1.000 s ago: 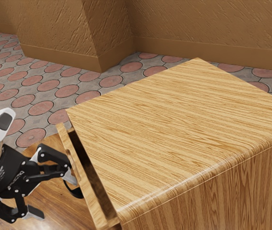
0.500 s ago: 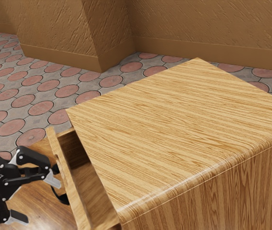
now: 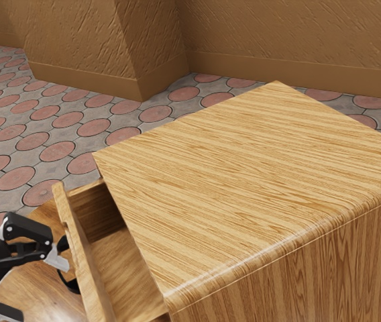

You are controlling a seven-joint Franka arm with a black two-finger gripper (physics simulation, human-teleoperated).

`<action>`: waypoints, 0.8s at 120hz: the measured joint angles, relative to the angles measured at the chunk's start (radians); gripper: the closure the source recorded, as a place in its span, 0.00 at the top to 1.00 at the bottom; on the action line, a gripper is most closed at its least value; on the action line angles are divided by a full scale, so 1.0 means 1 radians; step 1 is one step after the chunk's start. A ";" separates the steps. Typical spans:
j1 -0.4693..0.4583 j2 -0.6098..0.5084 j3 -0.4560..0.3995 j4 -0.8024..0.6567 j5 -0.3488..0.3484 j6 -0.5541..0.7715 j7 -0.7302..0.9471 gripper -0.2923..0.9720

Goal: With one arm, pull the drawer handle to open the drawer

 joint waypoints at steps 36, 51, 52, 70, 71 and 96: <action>-0.011 -0.052 0.034 -0.024 0.021 -0.028 0.001 0.76; -0.018 -0.064 0.061 -0.031 0.040 -0.039 0.001 0.76; -0.018 -0.065 0.062 -0.032 0.041 -0.040 0.001 0.76; -0.022 -0.087 0.070 -0.043 0.053 -0.054 0.001 0.76; -0.022 -0.089 0.071 -0.043 0.053 -0.055 0.001 0.76; -0.029 -0.125 0.131 -0.046 0.089 -0.086 0.001 0.76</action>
